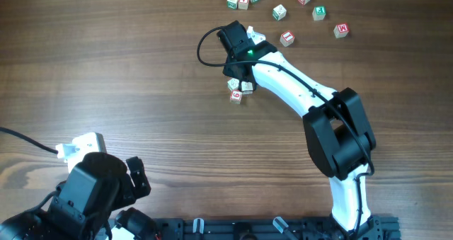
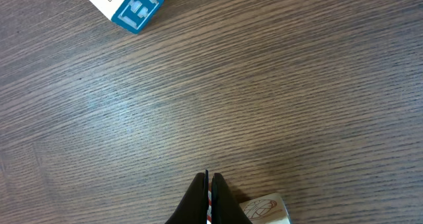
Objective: Form a circle
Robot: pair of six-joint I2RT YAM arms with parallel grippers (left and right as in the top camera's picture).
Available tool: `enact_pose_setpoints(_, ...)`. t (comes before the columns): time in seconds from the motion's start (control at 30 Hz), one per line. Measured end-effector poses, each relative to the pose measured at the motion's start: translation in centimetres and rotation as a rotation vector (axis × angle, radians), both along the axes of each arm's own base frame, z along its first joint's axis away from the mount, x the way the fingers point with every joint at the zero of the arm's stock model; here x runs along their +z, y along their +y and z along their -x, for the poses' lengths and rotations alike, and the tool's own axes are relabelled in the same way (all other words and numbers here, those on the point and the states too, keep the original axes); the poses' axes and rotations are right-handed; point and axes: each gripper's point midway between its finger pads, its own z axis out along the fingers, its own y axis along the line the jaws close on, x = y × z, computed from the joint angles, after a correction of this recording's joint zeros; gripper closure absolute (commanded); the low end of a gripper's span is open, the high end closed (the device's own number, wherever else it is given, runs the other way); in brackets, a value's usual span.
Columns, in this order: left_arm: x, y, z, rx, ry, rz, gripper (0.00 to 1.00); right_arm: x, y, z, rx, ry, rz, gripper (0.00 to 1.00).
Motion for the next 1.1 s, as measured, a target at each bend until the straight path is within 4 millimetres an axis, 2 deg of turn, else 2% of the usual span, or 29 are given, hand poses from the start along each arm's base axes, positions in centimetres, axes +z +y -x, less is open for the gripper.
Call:
enact_pose_setpoints(0.47, 0.0, 0.0, 0.0, 0.0, 0.0, 0.0, 0.0, 0.1, 0.5, -0.3, 0.005, -0.009, -0.023, 0.95)
enact_pose_setpoints(0.57, 0.0, 0.0, 0.0, 0.0, 0.0, 0.0, 0.0, -0.2, 0.6, -0.2, 0.007, -0.001, -0.025, 0.95)
enact_pose_setpoints(0.77, 0.0, 0.0, 0.0, 0.0, 0.0, 0.0, 0.0, -2.1, 0.3, 0.1, -0.006, 0.04, -0.02, 0.95)
enact_pose_setpoints(0.93, 0.0, 0.0, 0.0, 0.0, 0.0, 0.0, 0.0, -2.2, -0.4, -0.3, -0.022, 0.05, -0.034, 0.95)
enact_pose_setpoints(1.1, 0.0, 0.0, 0.0, 0.0, 0.0, 0.0, 0.0, -2.2, 0.0, -0.1, -0.012, 0.059, -0.052, 0.95)
